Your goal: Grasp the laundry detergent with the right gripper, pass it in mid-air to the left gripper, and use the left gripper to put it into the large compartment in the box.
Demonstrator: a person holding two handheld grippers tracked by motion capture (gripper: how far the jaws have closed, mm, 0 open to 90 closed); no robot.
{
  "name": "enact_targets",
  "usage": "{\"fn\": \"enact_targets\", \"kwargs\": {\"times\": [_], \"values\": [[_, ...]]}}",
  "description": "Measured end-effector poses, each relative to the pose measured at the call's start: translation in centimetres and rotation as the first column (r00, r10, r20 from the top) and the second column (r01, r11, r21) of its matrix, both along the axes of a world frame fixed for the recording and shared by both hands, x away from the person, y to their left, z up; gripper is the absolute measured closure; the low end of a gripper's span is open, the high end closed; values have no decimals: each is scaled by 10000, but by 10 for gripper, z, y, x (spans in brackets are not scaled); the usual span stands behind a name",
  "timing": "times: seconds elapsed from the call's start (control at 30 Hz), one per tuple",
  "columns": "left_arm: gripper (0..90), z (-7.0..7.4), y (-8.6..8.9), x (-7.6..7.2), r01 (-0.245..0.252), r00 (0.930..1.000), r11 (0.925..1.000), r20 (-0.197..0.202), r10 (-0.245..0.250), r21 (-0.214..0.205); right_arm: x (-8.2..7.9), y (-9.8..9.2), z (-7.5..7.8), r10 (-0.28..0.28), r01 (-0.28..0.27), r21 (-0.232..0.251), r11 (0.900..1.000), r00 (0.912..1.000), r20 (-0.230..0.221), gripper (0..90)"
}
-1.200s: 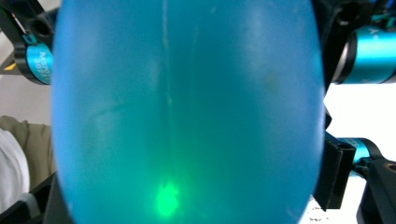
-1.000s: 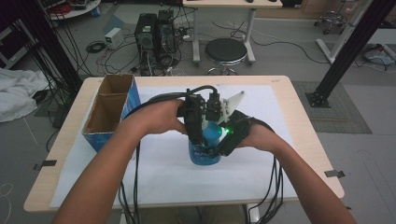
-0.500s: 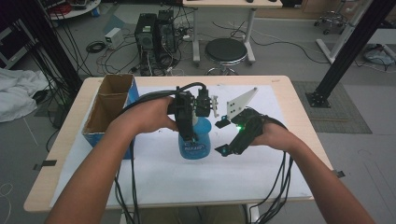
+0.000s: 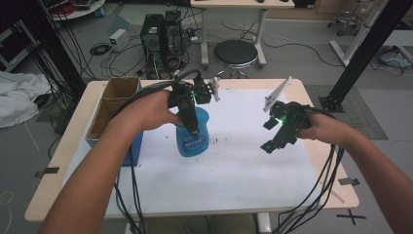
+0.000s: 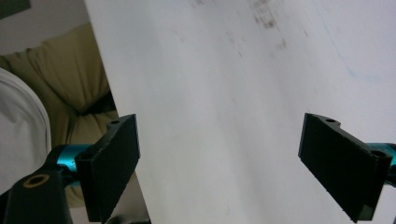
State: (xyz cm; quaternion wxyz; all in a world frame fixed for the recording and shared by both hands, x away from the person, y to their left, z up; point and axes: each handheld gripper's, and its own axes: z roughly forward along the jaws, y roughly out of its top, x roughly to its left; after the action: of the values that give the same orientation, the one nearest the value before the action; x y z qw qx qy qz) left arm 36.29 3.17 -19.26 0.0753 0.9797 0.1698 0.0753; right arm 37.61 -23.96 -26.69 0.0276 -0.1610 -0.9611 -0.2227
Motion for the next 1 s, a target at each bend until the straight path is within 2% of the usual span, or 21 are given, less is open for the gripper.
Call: {"fn": "enact_targets", "kwargs": {"times": [0.03, 0.13, 0.23, 0.27, 0.33, 0.43, 0.47, 0.5, 0.53, 0.57, 0.63, 0.73, 0.8, 0.9, 0.97, 1.0], "values": [[375, 3, 1, 2, -244, 9997, 9997, 68, 244, 6, 2, -4, 1, -154, 153, -168, 9997, 9998, -89, 118], [374, 11, 6, 8, -794, 9966, 9968, 229, 796, -67, 5, -16, 4, -729, 734, -521, 9959, 9973, 120, 118], [375, 19, 10, 13, -1288, 9912, 9916, 293, 1290, -68, 7, -26, 3, -594, 613, -810, 9948, 9979, 247, 117], [375, 21, 12, 15, -1447, 9890, 9895, 323, 1446, -9, 9, -29, 3, -645, 648, -968, 9932, 9979, 59, 117], [375, 25, 15, 18, -1771, 9830, 9842, 475, 1772, -76, 12, -34, 1, -833, 780, -1167, 9901, 9957, -413, 117], [375, 28, 22, 21, -2203, 9729, 9752, 680, 2212, -207, 15, -40, 0, -745, 634, -1230, 9904, 9934, -875, 117], [375, 28, 24, 22, -2382, 9683, 9709, 718, 2394, -248, 15, -41, 0, -817, 707, -1237, 9898, 9929, -862, 116], [375, 29, 26, 23, -2498, 9652, 9679, 728, 2510, -263, 16, -42, 0, -882, 785, -1219, 9894, 9932, -760, 87], [375, 30, 28, 24, -2609, 9622, 9648, 727, 2626, -319, 17, -43, -1, -1004, 900, -1245, 9881, 9917, -799, 18], [375, 32, 29, 25, -2683, 9602, 9628, 721, 2700, -319, 19, -45, 0, -1145, 1039, -1269, 9865, 9903, -791, 6], [375, 35, 33, 27, -2836, 9560, 9582, 670, 2856, -376, 19, -48, 1, -1169, 1092, -1250, 9861, 9916, -556, 6], [375, 43, 37, 29, -3058, 9491, 9514, 681, 3076, -352, 19, -51, 0, -1022, 933, -1238, 9879, 9924, -679, 7], [375, 49, 42, 30, -3299, 9408, 9432, 681, 3320, -402, 19, -53, 1, -960, 893, -1232, 9884, 9941, -500, 7], [375, 62, 52, 32, -3652, 9270, 9293, 696, 3685, -557, 21, -56, 1, -1155, 1102, -1268, 9858, 9927, -355, 7], [375, 70, 59, 32, -3904, 9162, 9183, 701, 3945, -654, 21, -58, 1, -1150, 1086, -1296, 9856, 9925, -426, 7], [375, 70, 59, 32, -3904, 9162, 9183, 701, 3945, -654, 21, -58, 1, -1150, 1086, -1296, 9856, 9925, -426, 7]]}}
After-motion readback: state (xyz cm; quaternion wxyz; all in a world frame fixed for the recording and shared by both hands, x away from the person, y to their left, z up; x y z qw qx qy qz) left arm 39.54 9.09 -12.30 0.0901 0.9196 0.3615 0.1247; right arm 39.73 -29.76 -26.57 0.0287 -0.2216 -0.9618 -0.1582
